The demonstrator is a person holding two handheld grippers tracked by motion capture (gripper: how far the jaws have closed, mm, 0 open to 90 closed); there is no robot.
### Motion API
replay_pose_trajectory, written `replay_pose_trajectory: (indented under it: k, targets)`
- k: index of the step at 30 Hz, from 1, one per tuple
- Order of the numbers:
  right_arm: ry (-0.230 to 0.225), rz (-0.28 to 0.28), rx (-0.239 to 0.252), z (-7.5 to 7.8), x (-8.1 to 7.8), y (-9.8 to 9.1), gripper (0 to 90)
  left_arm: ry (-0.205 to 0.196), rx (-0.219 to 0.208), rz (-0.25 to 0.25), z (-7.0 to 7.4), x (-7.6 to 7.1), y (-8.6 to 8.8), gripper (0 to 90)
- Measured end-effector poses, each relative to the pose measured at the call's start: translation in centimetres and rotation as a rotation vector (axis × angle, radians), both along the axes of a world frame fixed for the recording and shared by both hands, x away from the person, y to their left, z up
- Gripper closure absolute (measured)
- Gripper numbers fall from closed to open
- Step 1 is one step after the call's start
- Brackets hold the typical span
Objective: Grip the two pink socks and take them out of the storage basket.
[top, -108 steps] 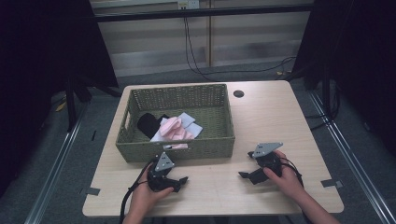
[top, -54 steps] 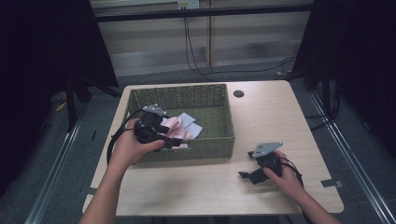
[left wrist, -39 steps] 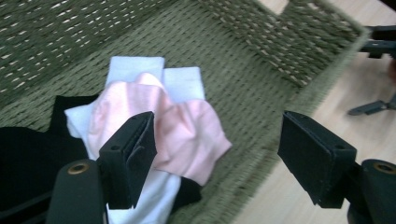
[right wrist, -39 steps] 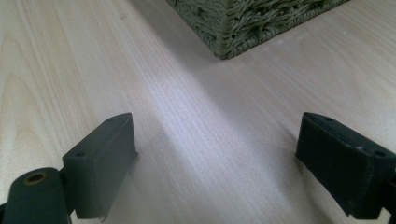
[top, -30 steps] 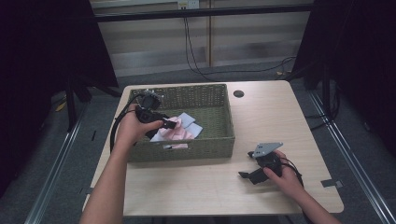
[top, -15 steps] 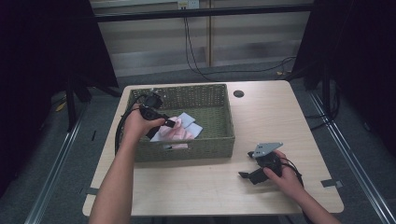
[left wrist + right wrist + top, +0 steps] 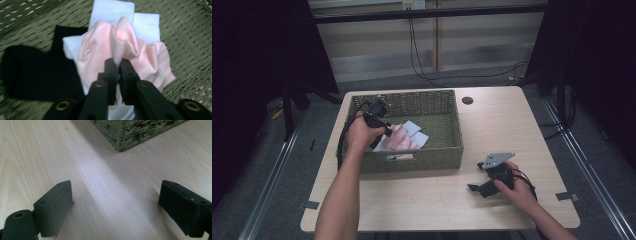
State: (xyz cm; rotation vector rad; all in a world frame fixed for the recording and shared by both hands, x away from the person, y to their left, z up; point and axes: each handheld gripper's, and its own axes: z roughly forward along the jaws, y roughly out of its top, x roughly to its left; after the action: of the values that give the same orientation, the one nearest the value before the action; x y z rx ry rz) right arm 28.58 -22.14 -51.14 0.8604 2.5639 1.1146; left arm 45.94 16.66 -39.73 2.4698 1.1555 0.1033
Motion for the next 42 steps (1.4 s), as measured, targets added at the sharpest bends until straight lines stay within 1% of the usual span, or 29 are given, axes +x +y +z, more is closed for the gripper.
replay_pose_trajectory:
  k: [1,2,5,7,10,15,19,20,22,23,24,26,27,29,31,33,34,35,37,40,41,42]
  targets:
    - [0.0,0.0,0.0,0.0,0.0,0.0,11.1,-0.003,-0.004,0.004,0.3,0.0,0.1,86.8]
    - [0.0,0.0,0.0,0.0,0.0,0.0,11.1,-0.006,0.008,-0.001,0.8,-0.1,0.3,87.0]
    - [0.0,0.0,0.0,0.0,0.0,0.0,11.1,-0.011,-0.019,0.011,1.9,-0.3,0.5,87.1]
    - [0.0,0.0,0.0,0.0,0.0,0.0,11.1,-0.008,-0.017,0.01,2.6,-0.4,0.7,87.1]
    - [0.0,0.001,0.0,0.0,0.0,0.0,11.1,0.018,-0.038,0.015,3.3,-0.5,0.8,87.1]
    - [0.001,-0.001,0.0,0.0,0.0,0.0,11.0,0.028,-0.067,0.016,4.7,-0.8,1.1,87.1]
    - [0.0,0.0,0.0,0.0,0.0,0.0,11.0,0.056,-0.086,0.008,5.6,-0.9,1.2,87.1]
    - [0.0,0.0,0.0,0.0,0.0,0.0,11.0,0.061,-0.086,0.003,5.8,-1.0,1.2,87.1]
    - [0.0,0.0,0.0,0.0,0.0,0.0,11.1,0.071,-0.095,0.008,6.2,-1.2,1.3,87.1]
    - [0.0,0.0,0.0,0.0,0.0,0.0,11.0,0.077,-0.096,0.001,6.4,-1.2,1.3,87.1]
    - [0.0,0.001,0.0,0.0,0.0,0.0,11.0,0.076,-0.105,0.008,6.5,-1.4,1.3,87.1]
    - [0.0,0.0,-0.001,0.0,0.0,0.0,11.0,0.084,-0.111,-0.003,6.9,-1.6,1.4,87.1]
    - [0.0,0.0,0.0,0.0,0.0,0.0,11.0,0.086,-0.102,-0.014,7.1,-1.7,1.4,87.1]
    - [0.0,0.0,0.0,0.0,0.0,0.0,11.0,0.089,-0.103,-0.016,7.3,-2.0,1.3,87.1]
    - [0.0,0.0,0.0,0.0,0.0,0.0,11.0,0.096,-0.111,-0.029,7.7,-2.1,1.4,87.1]
    - [0.0,0.001,0.0,0.0,0.0,0.0,11.0,0.098,-0.12,-0.027,8.0,-2.3,1.4,87.1]
    - [0.0,0.0,0.0,0.0,0.0,0.0,11.0,0.097,-0.12,-0.026,8.2,-2.4,1.5,87.1]
    - [0.0,0.0,0.0,0.0,0.0,0.0,11.0,0.105,-0.119,-0.032,8.4,-2.4,1.5,87.1]
    - [0.0,0.0,0.0,0.0,0.0,0.0,11.1,0.099,-0.119,-0.038,8.8,-2.6,1.5,87.1]
    - [0.0,0.0,0.0,0.0,0.0,0.0,11.0,0.101,-0.107,-0.046,9.4,-2.7,1.3,87.1]
    - [0.0,0.001,0.0,0.0,0.0,0.0,11.0,0.107,-0.11,-0.046,9.6,-2.8,1.3,87.1]
    - [0.0,0.0,-0.001,0.0,0.0,0.0,11.0,0.101,-0.113,-0.043,9.7,-2.9,1.2,87.1]
